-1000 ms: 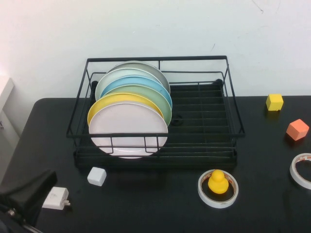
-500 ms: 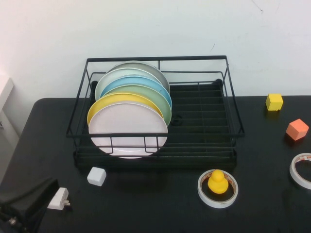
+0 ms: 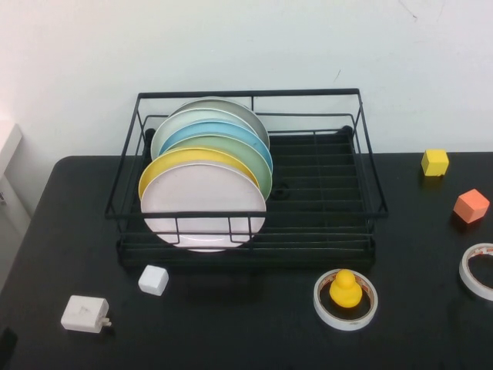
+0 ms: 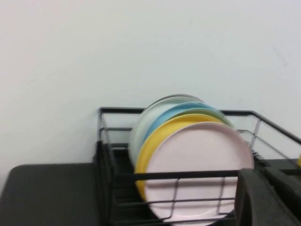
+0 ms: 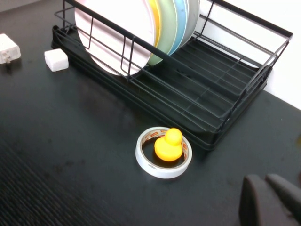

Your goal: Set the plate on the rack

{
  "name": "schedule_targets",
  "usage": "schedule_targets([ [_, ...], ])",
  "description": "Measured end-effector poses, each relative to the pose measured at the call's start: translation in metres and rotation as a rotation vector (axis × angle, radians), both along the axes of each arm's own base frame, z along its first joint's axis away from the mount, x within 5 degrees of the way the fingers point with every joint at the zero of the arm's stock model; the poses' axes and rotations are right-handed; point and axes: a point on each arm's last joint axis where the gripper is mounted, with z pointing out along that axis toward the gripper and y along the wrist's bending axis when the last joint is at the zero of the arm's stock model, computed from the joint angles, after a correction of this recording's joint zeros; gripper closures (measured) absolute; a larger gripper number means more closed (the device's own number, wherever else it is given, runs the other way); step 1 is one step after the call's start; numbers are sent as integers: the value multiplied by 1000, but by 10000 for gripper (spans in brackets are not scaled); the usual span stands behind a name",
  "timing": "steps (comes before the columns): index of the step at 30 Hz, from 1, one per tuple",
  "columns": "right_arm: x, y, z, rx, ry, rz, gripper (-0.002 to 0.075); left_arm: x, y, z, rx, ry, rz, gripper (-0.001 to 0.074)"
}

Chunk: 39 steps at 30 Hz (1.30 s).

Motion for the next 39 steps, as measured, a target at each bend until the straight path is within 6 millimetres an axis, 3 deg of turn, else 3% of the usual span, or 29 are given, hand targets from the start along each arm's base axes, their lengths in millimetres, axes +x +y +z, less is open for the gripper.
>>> schedule_targets([
  [13,0,0,0,3,3,1,727,1,4,-4,-42,45,43,736],
  [20,0,0,0,5,4,1,727,-2,5,-31,-134,380,70,736],
  [39,0,0,0,5,4,1,727,-3,2,-31,3,354,15,736],
])
